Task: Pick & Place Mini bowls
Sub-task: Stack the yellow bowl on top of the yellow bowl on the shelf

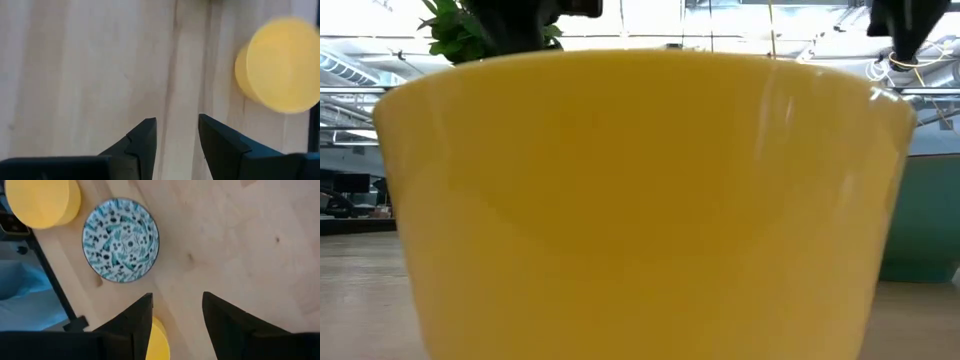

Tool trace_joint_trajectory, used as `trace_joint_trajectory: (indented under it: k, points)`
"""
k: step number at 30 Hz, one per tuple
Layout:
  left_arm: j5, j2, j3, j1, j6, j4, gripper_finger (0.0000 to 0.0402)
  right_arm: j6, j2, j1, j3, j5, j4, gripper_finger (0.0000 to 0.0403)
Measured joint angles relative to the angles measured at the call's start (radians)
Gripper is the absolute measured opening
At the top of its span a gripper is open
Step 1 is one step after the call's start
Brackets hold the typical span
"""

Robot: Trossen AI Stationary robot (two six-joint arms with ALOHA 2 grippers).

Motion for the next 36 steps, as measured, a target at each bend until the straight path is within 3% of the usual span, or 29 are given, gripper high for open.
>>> trace_joint_trajectory:
  k: [2,7,14,18,24,27,36]
  points:
    - [0.01,0.022,0.0,-0.017,-0.027,-0.001,0.0148,0.011,-0.001,0.027,-0.027,-0.027,0.02,0.0161]
    - [0.054,0.026,0.0,-0.051,-0.149,-0.006,0.0148,0.081,0.0,0.117,-0.143,-0.237,0.136,0.0161]
    - [0.074,0.013,0.002,-0.071,-0.394,0.013,0.0148,0.409,0.0,0.243,-0.374,-0.336,0.435,0.0169]
    - [0.074,0.014,0.001,-0.077,-0.515,0.033,0.0148,0.438,0.0,0.287,-0.443,-0.331,0.456,0.0173]
    - [0.075,0.014,0.001,-0.081,-0.604,0.115,0.0147,0.323,-0.002,0.341,-0.432,-0.245,0.352,0.0168]
    - [0.075,0.014,0.001,-0.087,-0.613,0.181,0.0147,0.268,0.002,0.366,-0.433,-0.178,0.32,0.0169]
    - [0.075,0.014,0.001,-0.109,-0.592,0.307,0.0147,0.281,0.007,0.37,-0.54,-0.171,0.451,0.0179]
